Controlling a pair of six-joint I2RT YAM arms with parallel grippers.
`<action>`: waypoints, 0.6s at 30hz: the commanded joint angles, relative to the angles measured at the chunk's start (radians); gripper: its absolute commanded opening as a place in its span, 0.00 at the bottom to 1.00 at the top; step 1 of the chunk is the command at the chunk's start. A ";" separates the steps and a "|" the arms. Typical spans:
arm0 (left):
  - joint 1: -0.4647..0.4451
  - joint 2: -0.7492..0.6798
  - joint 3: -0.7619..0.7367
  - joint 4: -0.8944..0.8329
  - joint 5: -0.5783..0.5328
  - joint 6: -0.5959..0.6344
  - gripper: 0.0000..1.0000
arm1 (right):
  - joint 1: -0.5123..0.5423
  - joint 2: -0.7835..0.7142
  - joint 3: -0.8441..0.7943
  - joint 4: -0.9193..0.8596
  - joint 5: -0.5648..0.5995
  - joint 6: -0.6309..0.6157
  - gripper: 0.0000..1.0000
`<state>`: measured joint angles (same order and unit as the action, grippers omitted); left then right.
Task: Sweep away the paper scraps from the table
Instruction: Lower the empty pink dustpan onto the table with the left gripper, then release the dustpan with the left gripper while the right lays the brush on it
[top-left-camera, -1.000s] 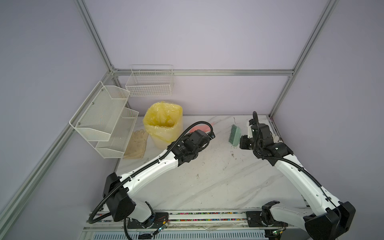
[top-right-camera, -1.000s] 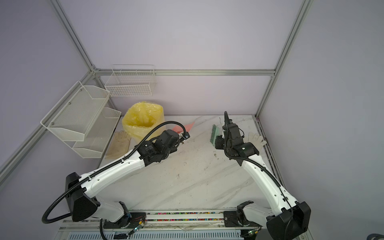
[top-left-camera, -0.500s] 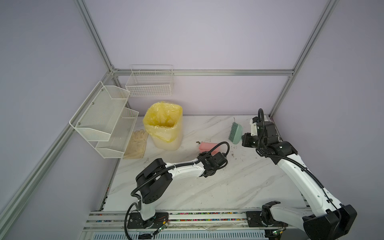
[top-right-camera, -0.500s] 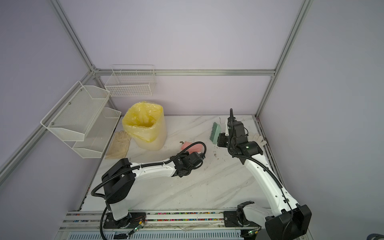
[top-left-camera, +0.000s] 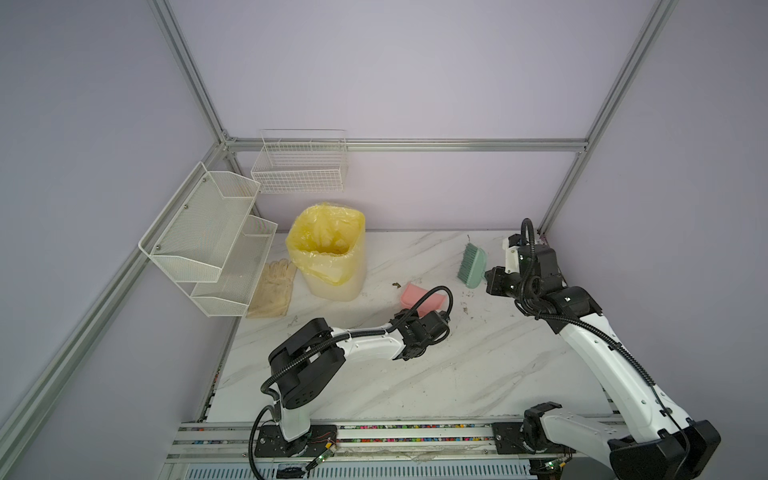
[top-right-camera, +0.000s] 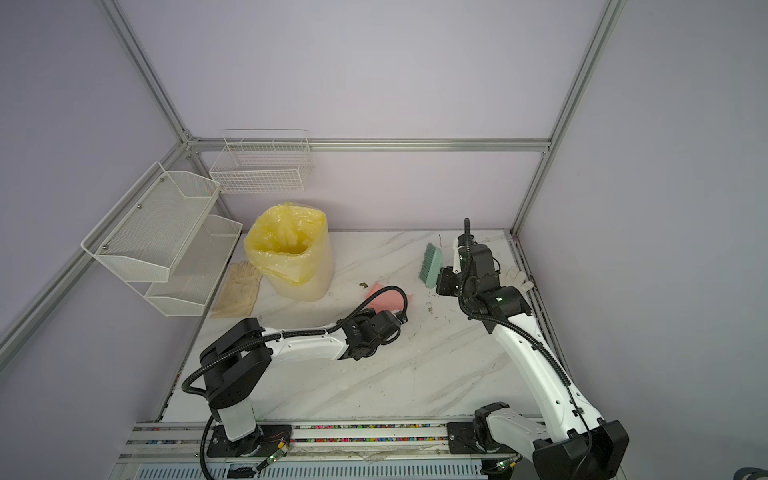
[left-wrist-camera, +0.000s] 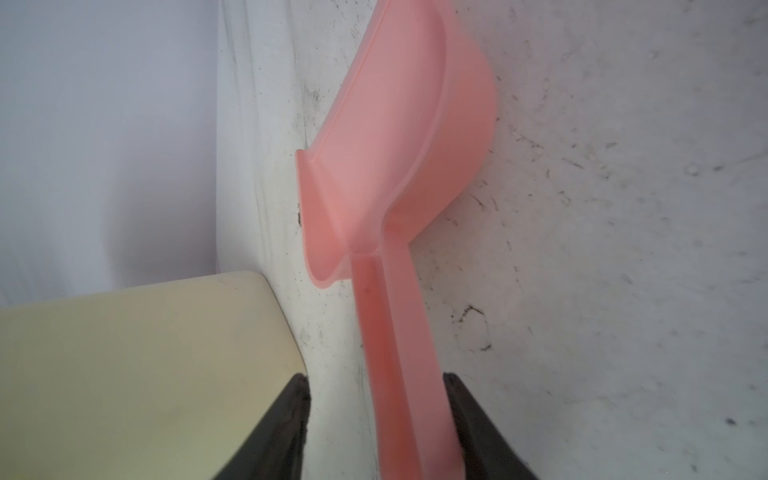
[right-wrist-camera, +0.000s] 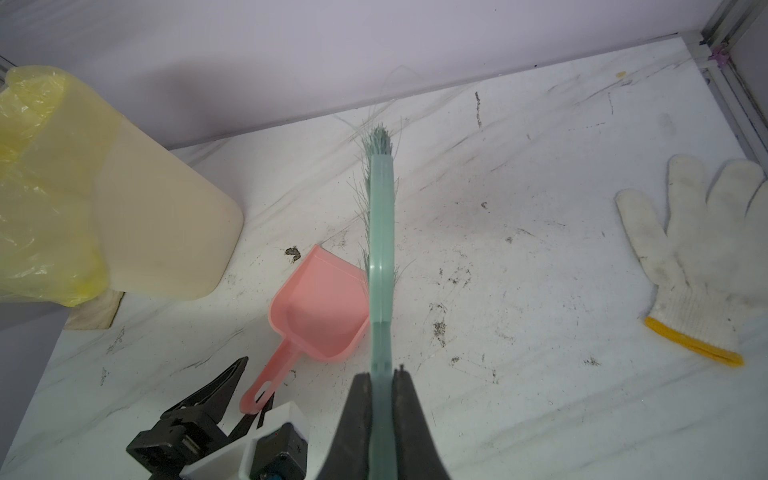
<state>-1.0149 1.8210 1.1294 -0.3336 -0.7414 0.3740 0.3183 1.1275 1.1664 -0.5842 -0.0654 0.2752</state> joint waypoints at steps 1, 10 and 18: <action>0.002 -0.055 -0.041 0.036 0.028 -0.039 0.64 | -0.008 -0.013 -0.012 0.000 -0.007 0.001 0.00; 0.004 -0.131 -0.046 0.022 0.052 -0.087 1.00 | -0.008 -0.012 -0.018 0.003 -0.013 0.002 0.00; 0.036 -0.218 -0.044 -0.021 0.122 -0.178 1.00 | -0.009 -0.011 -0.020 0.015 -0.048 -0.001 0.00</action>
<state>-1.0008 1.6630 1.1133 -0.3405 -0.6712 0.2741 0.3141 1.1275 1.1538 -0.5846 -0.0872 0.2760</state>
